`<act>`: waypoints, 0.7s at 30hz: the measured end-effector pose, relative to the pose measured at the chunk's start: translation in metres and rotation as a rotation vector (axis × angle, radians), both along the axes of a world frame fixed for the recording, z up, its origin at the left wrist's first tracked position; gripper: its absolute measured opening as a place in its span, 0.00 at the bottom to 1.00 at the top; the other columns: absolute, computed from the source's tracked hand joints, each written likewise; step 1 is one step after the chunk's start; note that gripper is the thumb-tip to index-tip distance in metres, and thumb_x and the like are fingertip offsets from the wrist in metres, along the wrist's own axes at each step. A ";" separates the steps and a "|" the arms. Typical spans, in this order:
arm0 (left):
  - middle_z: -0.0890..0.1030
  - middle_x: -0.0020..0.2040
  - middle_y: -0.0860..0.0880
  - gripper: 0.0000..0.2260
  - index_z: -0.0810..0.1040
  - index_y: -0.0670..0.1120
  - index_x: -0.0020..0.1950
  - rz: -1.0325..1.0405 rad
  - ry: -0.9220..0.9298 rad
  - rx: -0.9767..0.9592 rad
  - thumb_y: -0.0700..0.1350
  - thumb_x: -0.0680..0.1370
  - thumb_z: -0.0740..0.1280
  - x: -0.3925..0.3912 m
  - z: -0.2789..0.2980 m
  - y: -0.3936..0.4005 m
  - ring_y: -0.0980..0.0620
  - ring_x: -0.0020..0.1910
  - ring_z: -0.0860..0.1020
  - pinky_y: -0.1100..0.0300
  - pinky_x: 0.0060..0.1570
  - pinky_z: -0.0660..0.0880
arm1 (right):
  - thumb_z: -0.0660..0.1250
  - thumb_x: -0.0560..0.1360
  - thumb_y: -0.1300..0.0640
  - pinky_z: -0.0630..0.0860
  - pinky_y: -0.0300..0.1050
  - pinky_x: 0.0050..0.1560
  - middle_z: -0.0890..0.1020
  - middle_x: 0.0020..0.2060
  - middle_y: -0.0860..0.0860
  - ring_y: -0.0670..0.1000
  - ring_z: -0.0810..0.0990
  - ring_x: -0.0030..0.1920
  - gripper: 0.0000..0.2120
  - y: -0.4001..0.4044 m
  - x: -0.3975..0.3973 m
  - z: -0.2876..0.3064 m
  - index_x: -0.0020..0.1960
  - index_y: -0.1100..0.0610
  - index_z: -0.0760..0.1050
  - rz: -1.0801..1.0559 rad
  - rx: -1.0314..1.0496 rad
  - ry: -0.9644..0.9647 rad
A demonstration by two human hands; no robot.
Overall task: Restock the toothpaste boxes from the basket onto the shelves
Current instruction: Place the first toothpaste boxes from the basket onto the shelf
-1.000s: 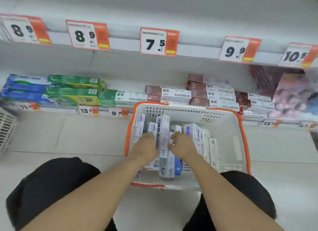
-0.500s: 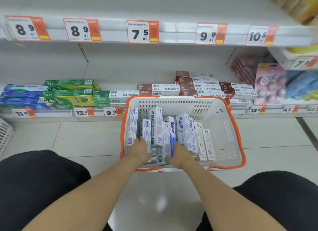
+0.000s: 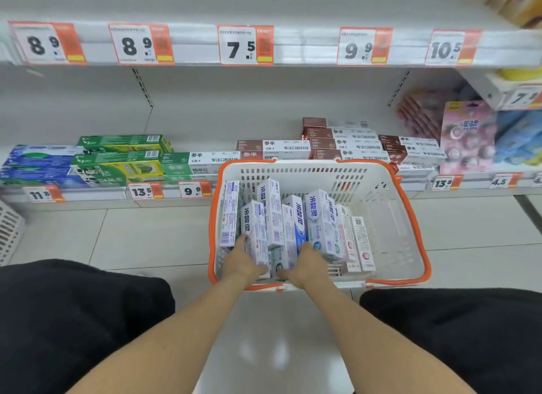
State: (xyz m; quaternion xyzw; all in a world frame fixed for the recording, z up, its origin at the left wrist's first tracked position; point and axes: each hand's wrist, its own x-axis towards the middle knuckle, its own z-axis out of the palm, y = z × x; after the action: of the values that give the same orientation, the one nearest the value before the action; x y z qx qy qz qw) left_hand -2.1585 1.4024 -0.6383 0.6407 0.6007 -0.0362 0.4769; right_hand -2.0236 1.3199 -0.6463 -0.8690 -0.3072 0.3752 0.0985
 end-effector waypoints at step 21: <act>0.84 0.58 0.42 0.35 0.77 0.40 0.65 0.298 -0.737 -0.498 0.48 0.61 0.83 0.022 0.150 0.038 0.44 0.56 0.81 0.45 0.61 0.78 | 0.71 0.74 0.59 0.84 0.54 0.45 0.85 0.45 0.62 0.61 0.87 0.44 0.15 0.052 0.117 0.236 0.57 0.66 0.78 0.005 0.061 0.348</act>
State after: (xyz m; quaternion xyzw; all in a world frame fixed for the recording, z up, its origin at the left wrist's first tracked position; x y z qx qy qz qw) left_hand -2.1366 1.4409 -0.4881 0.3837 0.4498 0.1196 0.7976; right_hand -1.9064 1.3719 -0.4106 -0.7870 -0.2987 0.5106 0.1754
